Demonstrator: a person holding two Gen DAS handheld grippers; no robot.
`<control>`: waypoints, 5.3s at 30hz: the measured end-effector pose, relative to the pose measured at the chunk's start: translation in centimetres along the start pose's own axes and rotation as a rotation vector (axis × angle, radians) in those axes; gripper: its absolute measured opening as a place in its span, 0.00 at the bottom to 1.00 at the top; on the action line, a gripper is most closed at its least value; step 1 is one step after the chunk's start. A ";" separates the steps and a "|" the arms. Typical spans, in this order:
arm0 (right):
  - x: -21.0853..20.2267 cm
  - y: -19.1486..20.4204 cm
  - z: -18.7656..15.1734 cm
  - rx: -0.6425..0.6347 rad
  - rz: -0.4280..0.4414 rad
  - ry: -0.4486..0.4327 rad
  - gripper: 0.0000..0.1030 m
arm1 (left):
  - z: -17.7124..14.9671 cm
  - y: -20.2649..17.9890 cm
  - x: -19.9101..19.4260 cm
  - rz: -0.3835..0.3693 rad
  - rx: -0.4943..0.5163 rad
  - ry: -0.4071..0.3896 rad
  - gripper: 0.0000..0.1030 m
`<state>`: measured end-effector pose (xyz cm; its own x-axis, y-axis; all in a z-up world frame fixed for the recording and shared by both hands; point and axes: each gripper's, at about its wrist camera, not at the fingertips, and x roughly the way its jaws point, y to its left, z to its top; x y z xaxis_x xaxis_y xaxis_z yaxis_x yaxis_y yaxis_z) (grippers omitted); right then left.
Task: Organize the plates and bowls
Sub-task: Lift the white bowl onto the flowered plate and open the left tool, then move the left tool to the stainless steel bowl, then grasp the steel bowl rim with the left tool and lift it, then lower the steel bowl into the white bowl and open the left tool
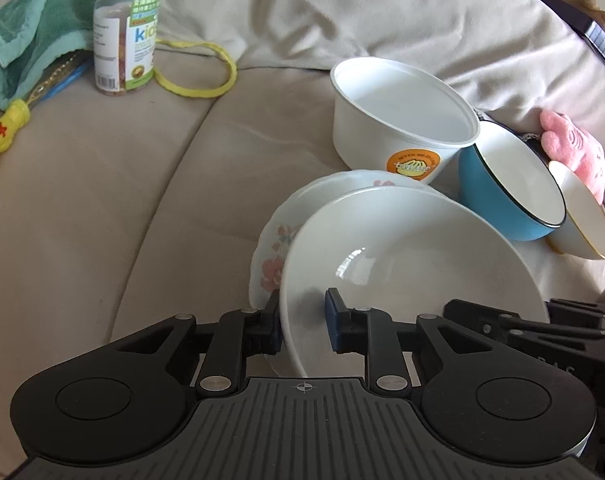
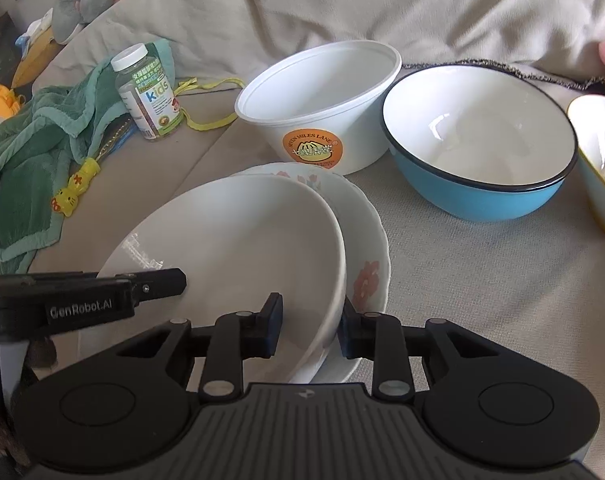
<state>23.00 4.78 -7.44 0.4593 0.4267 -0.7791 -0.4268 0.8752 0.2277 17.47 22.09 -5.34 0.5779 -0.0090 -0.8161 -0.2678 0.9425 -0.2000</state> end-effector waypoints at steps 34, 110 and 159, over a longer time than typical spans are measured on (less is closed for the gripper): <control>0.6 -4.6 0.3 0.210 0.130 0.009 0.50 | 1.3 4.4 2.9 -0.164 -0.135 0.035 0.33; -15.8 -32.9 -10.3 0.531 -0.310 -0.288 0.24 | -5.7 -37.5 9.1 -0.299 0.362 0.147 0.42; -6.4 -10.0 -0.7 0.215 -0.076 -0.128 0.24 | -1.4 -12.8 0.5 -0.070 0.065 -0.043 0.29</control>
<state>23.74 -6.90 -5.12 0.5840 0.3712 -0.7219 -0.2180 0.9284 0.3010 20.10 9.57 -3.96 0.6264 -0.0623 -0.7770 -0.1758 0.9598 -0.2187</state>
